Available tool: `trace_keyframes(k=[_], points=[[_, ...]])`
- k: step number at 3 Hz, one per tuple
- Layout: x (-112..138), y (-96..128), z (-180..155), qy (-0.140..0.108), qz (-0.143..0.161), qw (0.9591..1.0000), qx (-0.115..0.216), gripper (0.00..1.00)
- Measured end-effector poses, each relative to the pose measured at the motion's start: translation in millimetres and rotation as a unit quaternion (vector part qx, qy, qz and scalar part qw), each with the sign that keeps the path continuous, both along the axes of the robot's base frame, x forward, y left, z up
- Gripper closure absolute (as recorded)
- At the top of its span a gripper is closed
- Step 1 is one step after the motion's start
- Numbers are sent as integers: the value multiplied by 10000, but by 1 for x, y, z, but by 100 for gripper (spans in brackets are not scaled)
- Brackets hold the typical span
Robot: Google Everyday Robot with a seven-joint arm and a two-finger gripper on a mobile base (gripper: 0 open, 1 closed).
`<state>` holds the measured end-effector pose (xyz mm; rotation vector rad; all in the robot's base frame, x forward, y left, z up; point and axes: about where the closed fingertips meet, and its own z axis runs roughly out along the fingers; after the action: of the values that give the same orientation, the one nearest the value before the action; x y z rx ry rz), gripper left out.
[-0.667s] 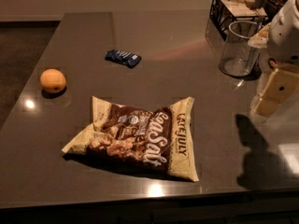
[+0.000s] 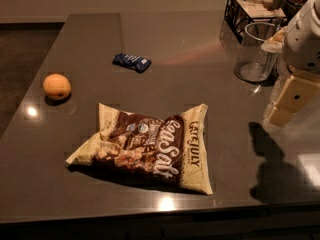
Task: Move brown chip bag near rxbar blueberry
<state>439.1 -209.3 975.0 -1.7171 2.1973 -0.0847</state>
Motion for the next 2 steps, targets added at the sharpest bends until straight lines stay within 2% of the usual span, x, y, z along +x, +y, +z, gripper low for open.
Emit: trace_keyframes(k=[1,2], points=[[2,14,-11,-107,60,9998,155,0],[9,29,-23,-109,109,9994,299,0]])
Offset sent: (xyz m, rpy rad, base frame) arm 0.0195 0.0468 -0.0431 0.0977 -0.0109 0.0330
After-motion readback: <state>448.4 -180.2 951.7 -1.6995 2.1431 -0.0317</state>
